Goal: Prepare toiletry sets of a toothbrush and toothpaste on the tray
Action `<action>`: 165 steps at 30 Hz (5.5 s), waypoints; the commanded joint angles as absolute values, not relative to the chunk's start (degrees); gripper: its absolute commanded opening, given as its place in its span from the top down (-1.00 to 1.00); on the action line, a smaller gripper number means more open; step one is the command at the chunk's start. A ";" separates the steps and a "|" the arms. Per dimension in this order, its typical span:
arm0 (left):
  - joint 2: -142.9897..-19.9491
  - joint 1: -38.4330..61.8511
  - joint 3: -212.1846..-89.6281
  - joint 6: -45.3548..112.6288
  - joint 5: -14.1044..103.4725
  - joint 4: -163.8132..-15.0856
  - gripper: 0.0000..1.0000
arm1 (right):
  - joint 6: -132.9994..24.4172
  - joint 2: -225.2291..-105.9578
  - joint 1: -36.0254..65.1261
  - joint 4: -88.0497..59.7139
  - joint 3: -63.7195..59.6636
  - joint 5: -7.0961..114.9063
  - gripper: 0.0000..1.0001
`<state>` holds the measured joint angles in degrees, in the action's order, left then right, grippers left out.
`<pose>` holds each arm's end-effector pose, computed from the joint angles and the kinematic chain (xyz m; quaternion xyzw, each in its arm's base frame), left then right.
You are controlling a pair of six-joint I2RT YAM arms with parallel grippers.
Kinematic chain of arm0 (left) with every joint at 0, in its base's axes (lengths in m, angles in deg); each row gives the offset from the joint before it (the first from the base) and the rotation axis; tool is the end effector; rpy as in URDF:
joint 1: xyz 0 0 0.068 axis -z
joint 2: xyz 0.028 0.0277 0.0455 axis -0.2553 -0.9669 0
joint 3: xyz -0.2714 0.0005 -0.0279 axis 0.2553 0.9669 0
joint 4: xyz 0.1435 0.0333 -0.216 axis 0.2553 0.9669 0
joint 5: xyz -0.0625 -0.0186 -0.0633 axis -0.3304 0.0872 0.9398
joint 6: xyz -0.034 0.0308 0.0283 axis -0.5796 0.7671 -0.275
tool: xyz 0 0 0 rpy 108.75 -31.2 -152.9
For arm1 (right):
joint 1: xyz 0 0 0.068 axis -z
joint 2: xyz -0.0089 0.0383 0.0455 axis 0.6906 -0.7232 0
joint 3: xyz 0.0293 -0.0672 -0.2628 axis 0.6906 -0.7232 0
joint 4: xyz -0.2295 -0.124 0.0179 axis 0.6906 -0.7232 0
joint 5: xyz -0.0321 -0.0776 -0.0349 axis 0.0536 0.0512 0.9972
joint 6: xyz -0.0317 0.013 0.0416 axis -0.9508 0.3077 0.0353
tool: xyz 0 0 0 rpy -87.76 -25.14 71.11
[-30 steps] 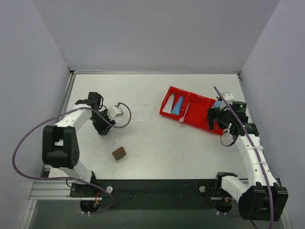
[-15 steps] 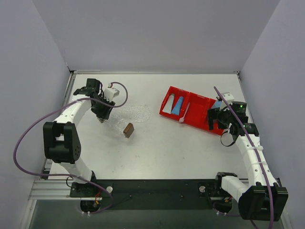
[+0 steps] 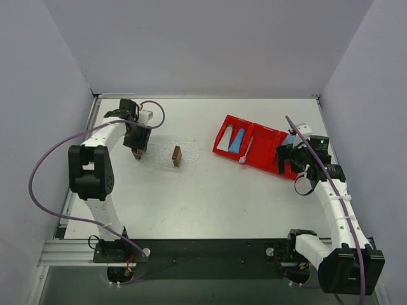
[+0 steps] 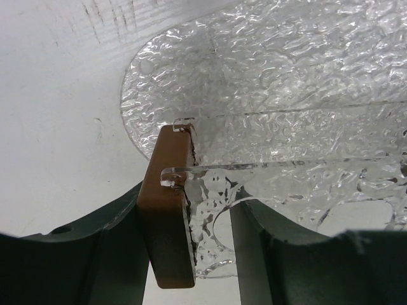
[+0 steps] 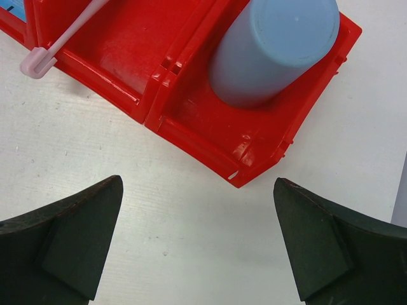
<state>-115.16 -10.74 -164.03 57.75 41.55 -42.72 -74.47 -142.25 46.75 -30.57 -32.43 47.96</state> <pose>0.3937 -0.0311 0.2173 0.1498 0.9699 -0.0300 0.1897 0.2259 -0.0039 0.2888 -0.1363 0.8490 0.0296 0.5097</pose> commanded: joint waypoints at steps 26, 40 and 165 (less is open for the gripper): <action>-117.60 -13.38 -167.51 42.67 38.36 -48.24 1.00 | -74.64 -141.38 47.02 -30.80 -30.55 46.87 -1.00; -119.53 -13.38 -168.47 41.35 39.76 -47.71 1.00 | -74.82 -141.29 47.02 -30.89 -30.64 46.43 -1.00; -98.54 -12.95 -172.26 50.22 46.96 -43.13 -0.29 | -74.20 -143.22 47.02 -33.16 -23.71 58.11 -1.00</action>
